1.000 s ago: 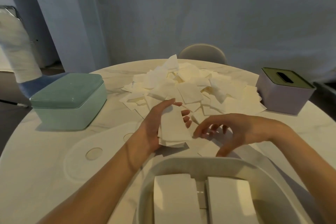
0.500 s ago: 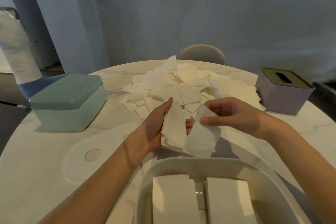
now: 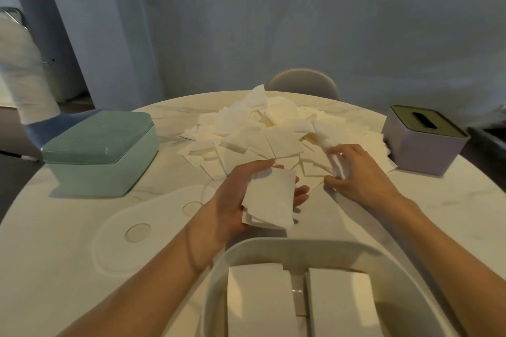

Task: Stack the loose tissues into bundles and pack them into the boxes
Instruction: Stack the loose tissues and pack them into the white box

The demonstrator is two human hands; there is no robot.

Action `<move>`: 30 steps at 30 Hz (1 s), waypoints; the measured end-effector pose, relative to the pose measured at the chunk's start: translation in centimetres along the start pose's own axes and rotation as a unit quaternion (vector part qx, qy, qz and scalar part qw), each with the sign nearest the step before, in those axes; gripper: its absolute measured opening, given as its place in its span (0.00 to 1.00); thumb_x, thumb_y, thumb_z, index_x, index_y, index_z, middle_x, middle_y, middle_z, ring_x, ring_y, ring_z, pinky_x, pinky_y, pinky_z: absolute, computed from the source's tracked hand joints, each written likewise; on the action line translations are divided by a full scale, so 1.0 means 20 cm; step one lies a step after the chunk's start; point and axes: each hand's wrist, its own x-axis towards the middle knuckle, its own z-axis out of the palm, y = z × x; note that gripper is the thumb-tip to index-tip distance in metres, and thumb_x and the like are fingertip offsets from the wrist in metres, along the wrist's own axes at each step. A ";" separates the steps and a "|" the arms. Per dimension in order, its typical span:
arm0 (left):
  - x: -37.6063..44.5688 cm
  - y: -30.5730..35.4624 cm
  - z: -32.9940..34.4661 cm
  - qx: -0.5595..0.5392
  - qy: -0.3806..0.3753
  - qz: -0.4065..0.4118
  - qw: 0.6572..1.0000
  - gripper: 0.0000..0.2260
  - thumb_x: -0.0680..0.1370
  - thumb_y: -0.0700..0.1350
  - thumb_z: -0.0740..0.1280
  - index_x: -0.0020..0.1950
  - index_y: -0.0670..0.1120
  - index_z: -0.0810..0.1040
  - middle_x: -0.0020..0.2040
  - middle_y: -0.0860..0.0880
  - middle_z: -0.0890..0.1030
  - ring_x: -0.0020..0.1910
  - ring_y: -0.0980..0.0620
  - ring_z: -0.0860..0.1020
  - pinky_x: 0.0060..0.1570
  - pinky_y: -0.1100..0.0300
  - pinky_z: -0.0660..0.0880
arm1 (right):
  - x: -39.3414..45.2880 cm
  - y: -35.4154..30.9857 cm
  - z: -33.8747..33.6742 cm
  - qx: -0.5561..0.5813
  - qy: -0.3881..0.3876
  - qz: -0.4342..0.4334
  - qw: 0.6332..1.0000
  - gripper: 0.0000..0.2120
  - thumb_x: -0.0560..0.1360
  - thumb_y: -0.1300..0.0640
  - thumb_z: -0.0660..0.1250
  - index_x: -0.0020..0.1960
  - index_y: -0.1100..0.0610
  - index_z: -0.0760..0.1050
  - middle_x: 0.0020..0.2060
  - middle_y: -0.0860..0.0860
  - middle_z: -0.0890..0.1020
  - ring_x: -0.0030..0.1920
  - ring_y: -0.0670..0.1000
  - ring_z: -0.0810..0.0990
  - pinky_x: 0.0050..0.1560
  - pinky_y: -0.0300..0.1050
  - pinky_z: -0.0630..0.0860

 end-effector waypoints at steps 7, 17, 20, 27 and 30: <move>0.03 0.00 -0.02 -0.063 0.023 0.024 0.997 0.24 0.75 0.50 0.72 0.68 0.47 0.71 0.57 0.38 0.80 0.45 0.42 0.81 0.50 0.49 0.78 | 0.08 0.01 0.05 -0.058 -0.002 -0.030 0.998 0.28 0.78 0.53 0.71 0.76 0.49 0.67 0.73 0.51 0.73 0.69 0.58 0.72 0.67 0.58 0.73; 0.04 0.03 -0.05 -0.067 0.062 0.048 0.995 0.20 0.75 0.49 0.71 0.65 0.44 0.75 0.55 0.39 0.81 0.43 0.44 0.81 0.47 0.51 0.78 | 0.02 0.04 -0.05 0.011 0.075 -0.111 0.991 0.16 0.82 0.62 0.66 0.67 0.50 0.80 0.60 0.49 0.84 0.58 0.58 0.81 0.55 0.51 0.77; 0.03 0.03 -0.06 -0.056 0.068 0.053 0.995 0.21 0.75 0.50 0.71 0.66 0.45 0.75 0.55 0.39 0.81 0.43 0.44 0.81 0.47 0.51 0.79 | -0.01 0.00 -0.10 0.091 0.106 -0.080 0.987 0.13 0.83 0.61 0.63 0.64 0.53 0.82 0.53 0.44 0.82 0.53 0.49 0.78 0.53 0.43 0.70; 0.04 0.01 -0.06 -0.046 0.068 0.081 0.993 0.18 0.74 0.47 0.73 0.62 0.43 0.78 0.54 0.39 0.81 0.43 0.44 0.80 0.46 0.52 0.77 | -0.05 -0.14 -0.21 0.343 0.090 -0.009 0.935 0.10 0.83 0.51 0.64 0.56 0.53 0.81 0.42 0.48 0.84 0.43 0.48 0.80 0.45 0.43 0.75; 0.06 0.00 -0.06 -0.033 0.069 0.092 0.993 0.20 0.74 0.48 0.75 0.62 0.43 0.77 0.53 0.38 0.81 0.43 0.43 0.80 0.45 0.51 0.78 | -0.08 -0.21 -0.20 0.476 0.005 0.006 0.880 0.10 0.82 0.54 0.66 0.59 0.57 0.82 0.47 0.50 0.87 0.46 0.49 0.84 0.47 0.44 0.78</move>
